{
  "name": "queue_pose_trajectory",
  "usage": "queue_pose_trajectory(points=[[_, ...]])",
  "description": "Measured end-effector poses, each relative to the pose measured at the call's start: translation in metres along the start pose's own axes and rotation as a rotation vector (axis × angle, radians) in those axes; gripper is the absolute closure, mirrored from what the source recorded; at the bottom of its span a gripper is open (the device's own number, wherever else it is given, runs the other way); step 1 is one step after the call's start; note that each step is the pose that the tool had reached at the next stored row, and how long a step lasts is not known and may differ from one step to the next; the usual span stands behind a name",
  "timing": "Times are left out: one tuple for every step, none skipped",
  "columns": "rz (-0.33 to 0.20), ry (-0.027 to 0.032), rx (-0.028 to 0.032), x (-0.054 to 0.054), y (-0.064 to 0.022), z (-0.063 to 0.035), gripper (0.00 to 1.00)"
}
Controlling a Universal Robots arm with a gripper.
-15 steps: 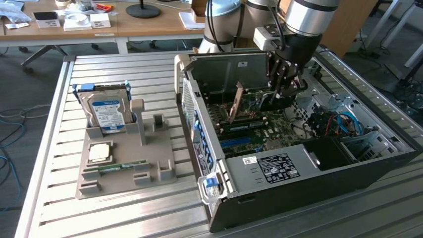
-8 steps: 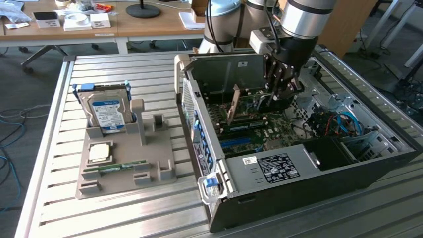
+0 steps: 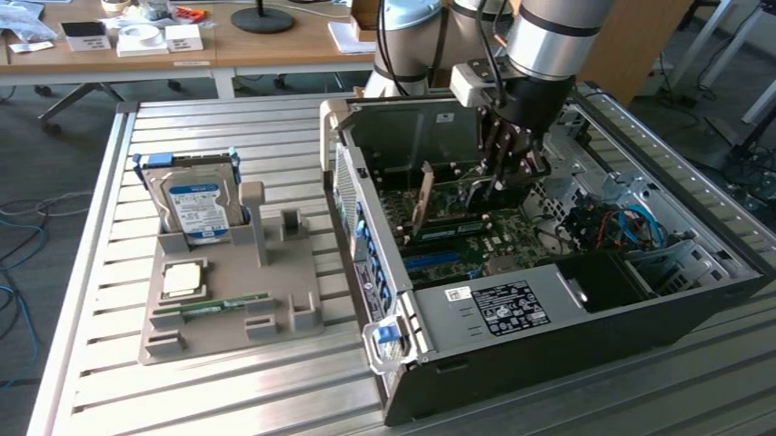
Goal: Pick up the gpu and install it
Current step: 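Insert the gpu into the slot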
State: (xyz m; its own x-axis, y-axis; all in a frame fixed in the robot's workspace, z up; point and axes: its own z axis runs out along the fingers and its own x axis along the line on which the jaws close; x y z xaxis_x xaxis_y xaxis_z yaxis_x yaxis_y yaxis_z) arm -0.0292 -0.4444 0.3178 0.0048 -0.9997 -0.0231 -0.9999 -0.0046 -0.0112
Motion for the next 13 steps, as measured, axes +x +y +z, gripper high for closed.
queue_pose_trajectory(points=[[0.0,0.0004,-0.0001,0.0,0.0004,0.0004,0.73],[0.0,0.001,-0.0001,0.0001,0.0004,0.0005,0.73],[0.0,0.0012,-0.0001,0.0001,0.0004,0.0005,0.73],[0.0,0.0012,-0.0001,0.0001,0.0004,0.0005,0.73],[0.0,0.0011,-0.0001,0.0001,0.0004,0.0006,0.73],[0.0,0.001,0.0,0.0001,0.0005,0.0007,0.73],[0.0,0.001,0.0,0.0001,0.0005,0.0007,0.73],[0.0,0.0007,0.0001,0.0,0.0005,0.0011,0.73],[0.0,0.0006,0.0002,0.0001,0.0005,0.002,0.73],[0.0,0.0008,0.0001,0.0001,0.0005,0.0033,0.73],[0.0,0.001,0.0,0.0001,0.0005,0.0045,0.73],[0.0,0.0009,0.0,0.0002,0.0005,0.0056,0.73],[0.0,0.0009,0.0,0.0002,0.0005,0.0066,0.73]])
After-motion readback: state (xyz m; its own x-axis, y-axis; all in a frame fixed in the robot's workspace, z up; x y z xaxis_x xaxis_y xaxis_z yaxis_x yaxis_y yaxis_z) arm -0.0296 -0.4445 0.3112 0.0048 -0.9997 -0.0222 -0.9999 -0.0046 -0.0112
